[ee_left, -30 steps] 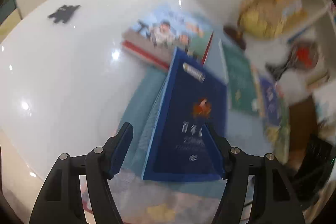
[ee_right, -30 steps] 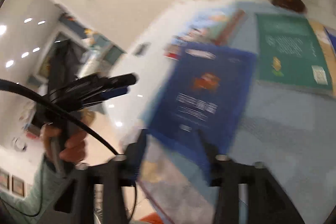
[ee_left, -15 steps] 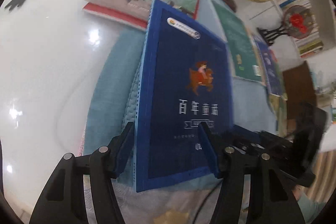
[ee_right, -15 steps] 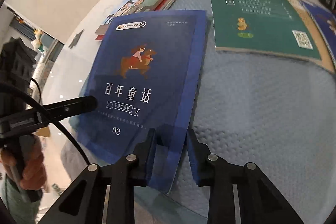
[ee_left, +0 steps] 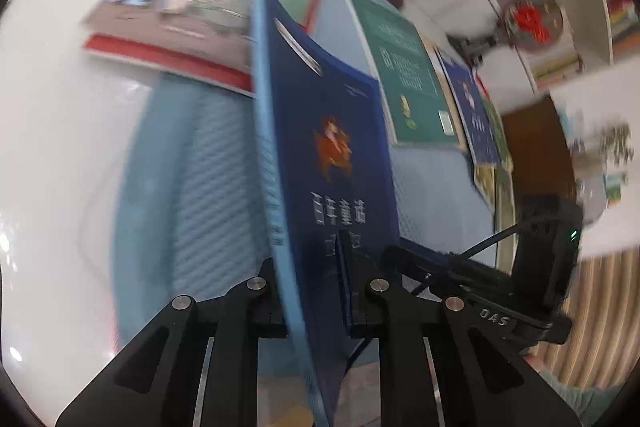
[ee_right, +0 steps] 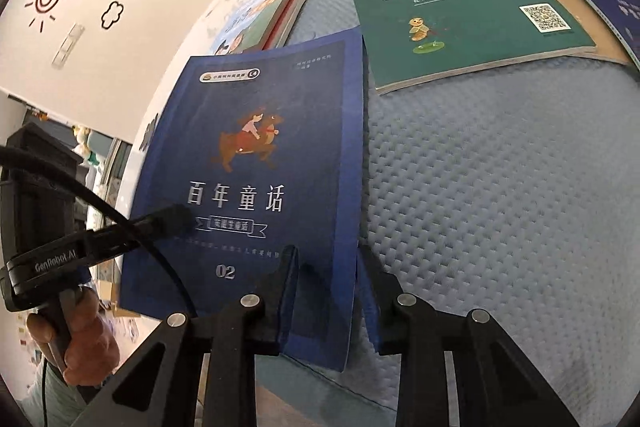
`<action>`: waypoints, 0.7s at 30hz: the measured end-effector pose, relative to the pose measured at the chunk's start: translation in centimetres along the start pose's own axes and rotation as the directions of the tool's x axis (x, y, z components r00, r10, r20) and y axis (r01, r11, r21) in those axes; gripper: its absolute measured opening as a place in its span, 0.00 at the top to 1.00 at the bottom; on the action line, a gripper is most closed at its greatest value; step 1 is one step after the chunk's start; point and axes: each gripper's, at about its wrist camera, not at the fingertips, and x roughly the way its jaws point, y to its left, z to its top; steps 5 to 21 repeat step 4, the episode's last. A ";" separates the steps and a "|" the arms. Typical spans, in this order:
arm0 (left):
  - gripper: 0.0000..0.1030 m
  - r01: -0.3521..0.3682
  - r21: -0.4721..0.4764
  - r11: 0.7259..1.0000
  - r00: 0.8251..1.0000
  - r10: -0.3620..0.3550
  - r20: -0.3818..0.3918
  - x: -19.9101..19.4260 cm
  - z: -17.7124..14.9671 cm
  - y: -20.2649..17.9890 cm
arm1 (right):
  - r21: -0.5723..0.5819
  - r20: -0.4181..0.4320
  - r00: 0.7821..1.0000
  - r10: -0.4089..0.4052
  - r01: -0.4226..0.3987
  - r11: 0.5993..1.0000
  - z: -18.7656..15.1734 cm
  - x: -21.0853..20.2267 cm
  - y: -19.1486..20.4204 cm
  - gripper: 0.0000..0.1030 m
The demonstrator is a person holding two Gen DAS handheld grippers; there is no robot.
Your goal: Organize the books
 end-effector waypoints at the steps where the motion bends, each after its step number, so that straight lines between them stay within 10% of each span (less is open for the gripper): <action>1: 0.87 0.003 0.021 1.000 1.000 -0.003 -0.020 0.6 0.2 -0.4 | 0.012 -0.001 1.000 0.014 -0.014 1.000 0.1 0.6 0.6 0.71; 21: 0.88 0.058 -0.002 0.998 0.998 -0.058 -0.037 1.0 1.0 -0.1 | 0.062 0.011 0.999 0.035 -0.036 0.997 0.1 0.3 0.7 0.71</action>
